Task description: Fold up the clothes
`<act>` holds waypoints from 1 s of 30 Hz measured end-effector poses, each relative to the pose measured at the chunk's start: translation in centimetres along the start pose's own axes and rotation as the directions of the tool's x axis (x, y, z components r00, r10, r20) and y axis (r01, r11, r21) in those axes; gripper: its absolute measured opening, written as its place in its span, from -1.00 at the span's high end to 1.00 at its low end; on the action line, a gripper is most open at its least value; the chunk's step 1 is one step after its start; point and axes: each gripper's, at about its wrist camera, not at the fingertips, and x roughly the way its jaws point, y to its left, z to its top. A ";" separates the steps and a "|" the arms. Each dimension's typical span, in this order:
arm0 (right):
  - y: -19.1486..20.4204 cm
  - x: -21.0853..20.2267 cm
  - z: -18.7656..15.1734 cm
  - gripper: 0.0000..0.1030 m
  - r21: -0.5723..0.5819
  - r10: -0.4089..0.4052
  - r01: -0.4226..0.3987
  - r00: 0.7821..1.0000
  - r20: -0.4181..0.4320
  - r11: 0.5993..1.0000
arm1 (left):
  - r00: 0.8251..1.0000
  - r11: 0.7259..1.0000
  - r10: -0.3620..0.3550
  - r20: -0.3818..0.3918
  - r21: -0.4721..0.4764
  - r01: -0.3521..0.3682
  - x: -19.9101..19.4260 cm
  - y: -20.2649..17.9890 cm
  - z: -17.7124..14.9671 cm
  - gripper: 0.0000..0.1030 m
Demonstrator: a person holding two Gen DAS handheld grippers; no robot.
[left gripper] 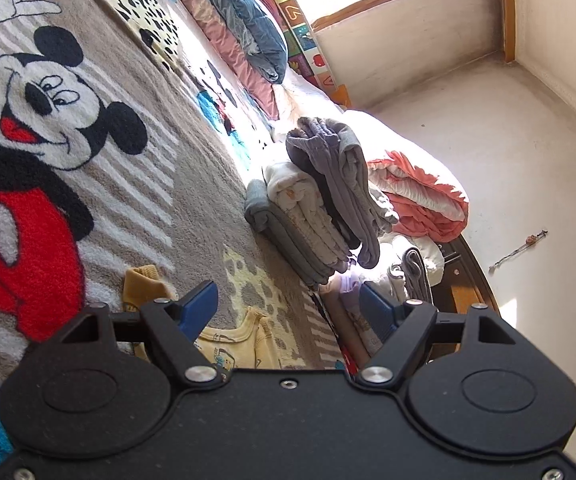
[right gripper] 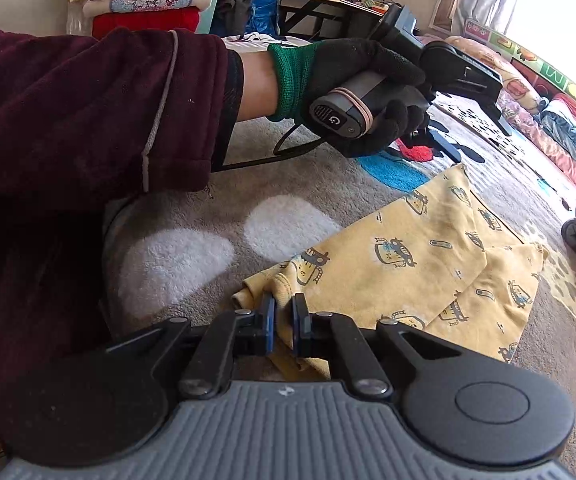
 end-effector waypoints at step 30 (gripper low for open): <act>-14.6 7.7 2.7 0.39 0.344 -0.145 0.129 0.989 0.022 0.930 | 0.996 0.993 0.082 0.020 -0.092 -0.079 1.1 3.4 -0.1 -0.51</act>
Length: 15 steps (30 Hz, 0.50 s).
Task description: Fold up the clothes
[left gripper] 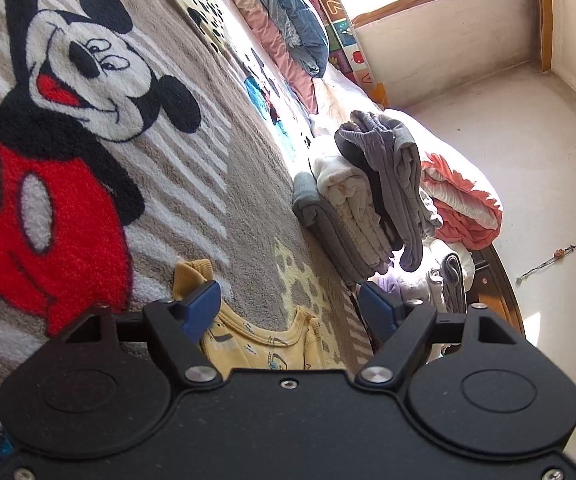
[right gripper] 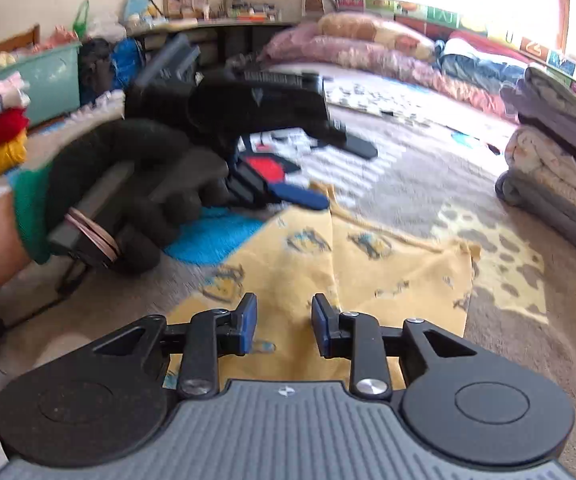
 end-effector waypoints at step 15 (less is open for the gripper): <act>2.0 -5.7 -3.0 0.31 -0.039 -0.087 0.089 0.995 0.048 0.995 | 0.991 0.980 -0.107 -0.081 0.160 0.119 -2.1 -4.0 -1.5 -0.51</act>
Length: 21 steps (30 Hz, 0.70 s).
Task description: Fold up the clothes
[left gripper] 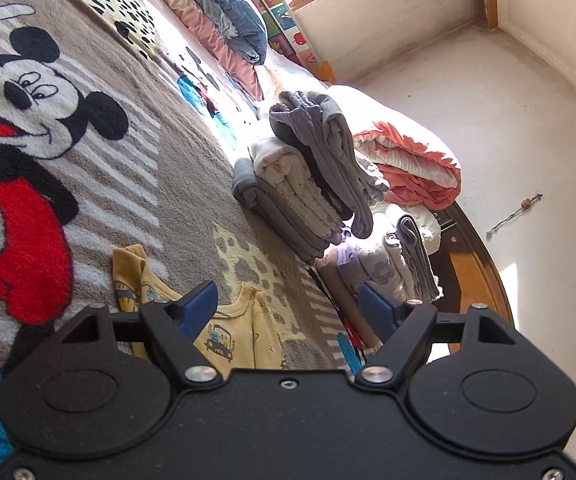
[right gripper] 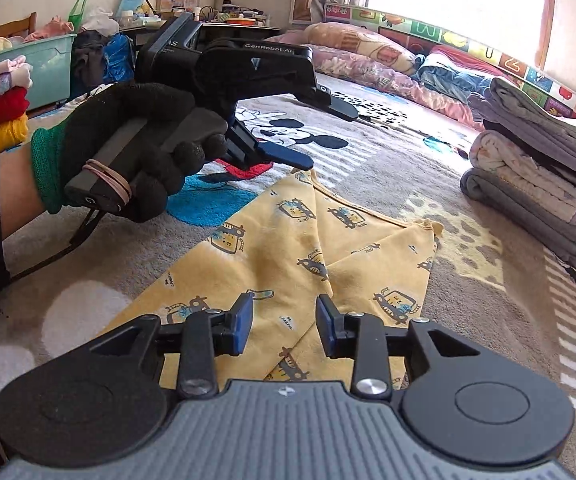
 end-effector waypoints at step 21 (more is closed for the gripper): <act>0.1 -8.7 -7.9 0.36 0.047 0.070 -0.078 0.986 0.154 0.996 | 0.877 0.641 0.480 0.016 0.676 -0.364 -5.1 -12.4 -20.8 0.13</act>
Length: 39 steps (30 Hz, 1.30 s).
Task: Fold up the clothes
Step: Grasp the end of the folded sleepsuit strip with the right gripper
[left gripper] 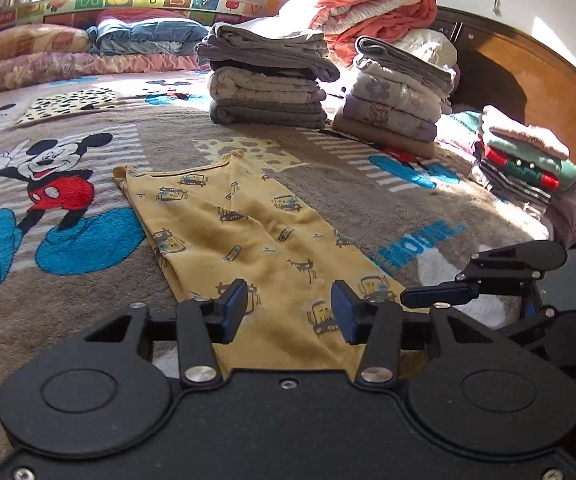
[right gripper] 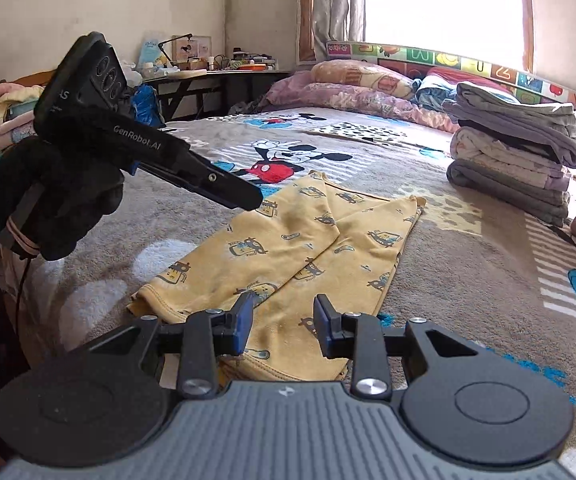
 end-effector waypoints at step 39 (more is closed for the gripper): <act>-23.0 17.9 1.5 0.20 0.804 0.271 -0.209 0.961 0.061 0.556 | 0.976 0.629 -0.191 0.103 -0.751 0.202 11.7 21.4 6.5 -0.18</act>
